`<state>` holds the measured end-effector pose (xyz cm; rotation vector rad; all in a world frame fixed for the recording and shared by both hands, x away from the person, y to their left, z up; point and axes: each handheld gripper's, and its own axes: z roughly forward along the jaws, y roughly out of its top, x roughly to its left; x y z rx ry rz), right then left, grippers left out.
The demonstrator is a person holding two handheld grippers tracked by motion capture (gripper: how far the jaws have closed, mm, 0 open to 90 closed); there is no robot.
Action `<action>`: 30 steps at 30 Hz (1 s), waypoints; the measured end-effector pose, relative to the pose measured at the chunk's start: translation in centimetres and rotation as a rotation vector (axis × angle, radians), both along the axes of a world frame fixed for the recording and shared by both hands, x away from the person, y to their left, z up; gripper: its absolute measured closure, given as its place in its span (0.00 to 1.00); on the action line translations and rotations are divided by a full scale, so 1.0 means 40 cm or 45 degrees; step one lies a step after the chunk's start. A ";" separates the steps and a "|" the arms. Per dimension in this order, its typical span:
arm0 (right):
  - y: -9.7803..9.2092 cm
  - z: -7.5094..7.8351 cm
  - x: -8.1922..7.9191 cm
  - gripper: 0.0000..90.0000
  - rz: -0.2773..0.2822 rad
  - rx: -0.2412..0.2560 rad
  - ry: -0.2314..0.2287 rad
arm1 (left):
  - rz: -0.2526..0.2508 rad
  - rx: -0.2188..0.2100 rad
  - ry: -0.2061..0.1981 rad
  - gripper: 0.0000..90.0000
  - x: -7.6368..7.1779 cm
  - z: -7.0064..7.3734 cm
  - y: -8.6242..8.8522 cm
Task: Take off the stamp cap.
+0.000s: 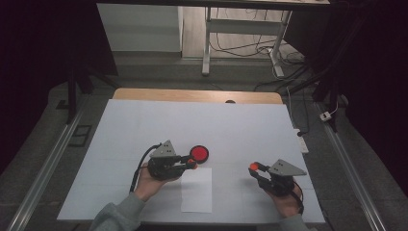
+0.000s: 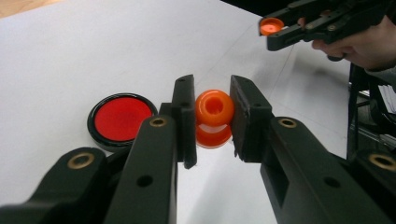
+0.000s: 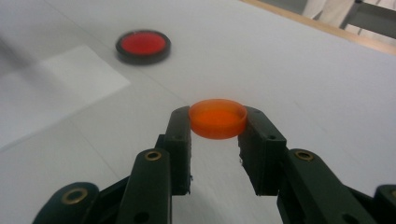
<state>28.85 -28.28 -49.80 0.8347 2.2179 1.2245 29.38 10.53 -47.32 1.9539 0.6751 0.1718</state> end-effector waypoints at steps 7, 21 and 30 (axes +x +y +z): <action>-0.048 0.001 -0.007 0.72 -0.057 0.047 -0.004 | 0.013 0.000 -0.007 0.80 0.001 0.002 0.003; -0.037 0.000 -0.006 0.72 -0.026 0.035 -0.012 | 0.012 0.008 -0.014 0.80 0.002 0.007 0.002; -0.033 -0.003 -0.005 0.72 -0.018 0.026 0.000 | 0.019 0.014 -0.019 0.80 0.011 0.011 0.003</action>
